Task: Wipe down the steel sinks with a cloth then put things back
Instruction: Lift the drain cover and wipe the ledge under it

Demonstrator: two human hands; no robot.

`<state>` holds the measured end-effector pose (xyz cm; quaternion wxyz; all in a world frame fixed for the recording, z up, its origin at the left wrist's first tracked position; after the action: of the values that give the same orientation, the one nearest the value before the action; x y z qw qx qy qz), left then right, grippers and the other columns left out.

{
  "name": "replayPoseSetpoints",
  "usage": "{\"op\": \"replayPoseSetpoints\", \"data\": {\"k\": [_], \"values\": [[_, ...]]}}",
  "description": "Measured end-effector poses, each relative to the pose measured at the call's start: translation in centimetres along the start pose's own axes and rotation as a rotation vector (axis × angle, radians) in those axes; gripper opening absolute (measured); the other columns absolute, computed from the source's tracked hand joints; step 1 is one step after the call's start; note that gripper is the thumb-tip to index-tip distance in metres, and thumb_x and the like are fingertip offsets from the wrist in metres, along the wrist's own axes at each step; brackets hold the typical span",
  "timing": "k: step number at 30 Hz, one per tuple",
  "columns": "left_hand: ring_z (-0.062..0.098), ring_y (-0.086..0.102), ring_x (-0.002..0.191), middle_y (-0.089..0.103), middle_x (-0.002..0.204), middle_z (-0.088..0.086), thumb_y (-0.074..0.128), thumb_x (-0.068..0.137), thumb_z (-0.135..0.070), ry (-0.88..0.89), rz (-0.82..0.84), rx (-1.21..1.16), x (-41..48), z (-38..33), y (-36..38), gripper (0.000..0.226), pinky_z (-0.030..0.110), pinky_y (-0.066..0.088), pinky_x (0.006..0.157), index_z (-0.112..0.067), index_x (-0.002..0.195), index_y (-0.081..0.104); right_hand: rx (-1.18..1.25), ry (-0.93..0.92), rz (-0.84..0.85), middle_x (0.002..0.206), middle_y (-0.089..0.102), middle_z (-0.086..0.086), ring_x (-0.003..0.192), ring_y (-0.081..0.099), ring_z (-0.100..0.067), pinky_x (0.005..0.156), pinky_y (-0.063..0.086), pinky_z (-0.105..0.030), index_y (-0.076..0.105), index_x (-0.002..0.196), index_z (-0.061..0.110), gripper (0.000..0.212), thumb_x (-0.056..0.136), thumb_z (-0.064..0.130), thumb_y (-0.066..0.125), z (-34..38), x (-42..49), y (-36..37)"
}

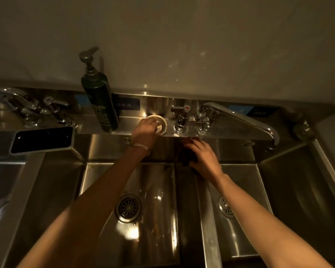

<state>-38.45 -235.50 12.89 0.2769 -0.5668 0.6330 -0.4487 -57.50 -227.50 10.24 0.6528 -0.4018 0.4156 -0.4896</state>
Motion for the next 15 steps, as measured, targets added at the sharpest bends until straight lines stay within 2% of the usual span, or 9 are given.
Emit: {"op": "replayPoseSetpoints", "data": {"k": [2, 4, 9, 12, 15], "values": [[0.032, 0.059, 0.105, 0.064, 0.116, 0.014, 0.064, 0.083, -0.01, 0.032, -0.012, 0.022, -3.5, -0.3, -0.6, 0.027, 0.037, 0.046, 0.084, -0.011, 0.11, 0.068, 0.035, -0.017, -0.033, 0.148, 0.038, -0.001, 0.139, 0.025, -0.031, 0.11, 0.031, -0.046, 0.048, 0.134, 0.025, 0.066, 0.075, 0.007, 0.071, 0.1, -0.2, -0.1], [0.03, 0.057, 0.107, 0.061, 0.119, 0.01, 0.055, 0.087, -0.01, -0.026, 0.105, 0.036, -8.4, -0.1, -0.2, 0.031, 0.039, 0.046, 0.09, -0.015, 0.117, 0.064, 0.06, -0.062, -0.062, 0.144, 0.044, -0.002, 0.136, 0.029, -0.033, 0.106, 0.034, -0.047, 0.053, 0.129, 0.024, 0.062, 0.073, 0.006, 0.072, 0.3, -0.9, 0.0], [0.026, 0.054, 0.114, 0.06, 0.121, 0.008, 0.054, 0.089, -0.011, -0.155, 0.276, -0.07, -19.9, -0.7, 0.1, 0.032, 0.032, 0.041, 0.094, -0.015, 0.119, 0.063, 0.077, -0.233, -0.096, 0.132, 0.056, 0.0, 0.128, 0.043, -0.029, 0.102, 0.041, -0.037, 0.063, 0.119, 0.021, 0.061, 0.062, 0.002, 0.076, 1.2, -6.2, 1.1], [0.026, 0.058, 0.108, 0.066, 0.111, 0.012, 0.056, 0.089, -0.012, -0.149, 0.294, -0.08, -24.6, -1.5, -0.4, 0.023, 0.031, 0.042, 0.09, -0.01, 0.11, 0.067, 0.095, -0.358, -0.105, 0.13, 0.058, 0.001, 0.125, 0.044, -0.022, 0.1, 0.044, -0.031, 0.063, 0.118, 0.02, 0.063, 0.058, 0.005, 0.078, 2.7, -11.5, 1.7], [0.017, 0.054, 0.116, 0.063, 0.12, 0.004, 0.05, 0.094, -0.02, -0.106, 0.335, -0.033, -28.7, -2.0, -0.8, 0.028, 0.026, 0.039, 0.097, -0.016, 0.119, 0.063, 0.119, -0.471, -0.15, 0.122, 0.063, -0.008, 0.119, 0.045, -0.02, 0.097, 0.044, -0.034, 0.068, 0.111, 0.013, 0.06, 0.053, 0.003, 0.082, 4.6, -17.6, 2.2]]}}
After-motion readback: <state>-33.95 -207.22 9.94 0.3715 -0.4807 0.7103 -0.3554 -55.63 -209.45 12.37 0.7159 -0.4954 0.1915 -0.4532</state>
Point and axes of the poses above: each hand's wrist, its own x-axis towards the middle knuckle, its own y-axis out of the palm, z = x × y, the point moved 6 cm from there along x, towards the middle knuckle
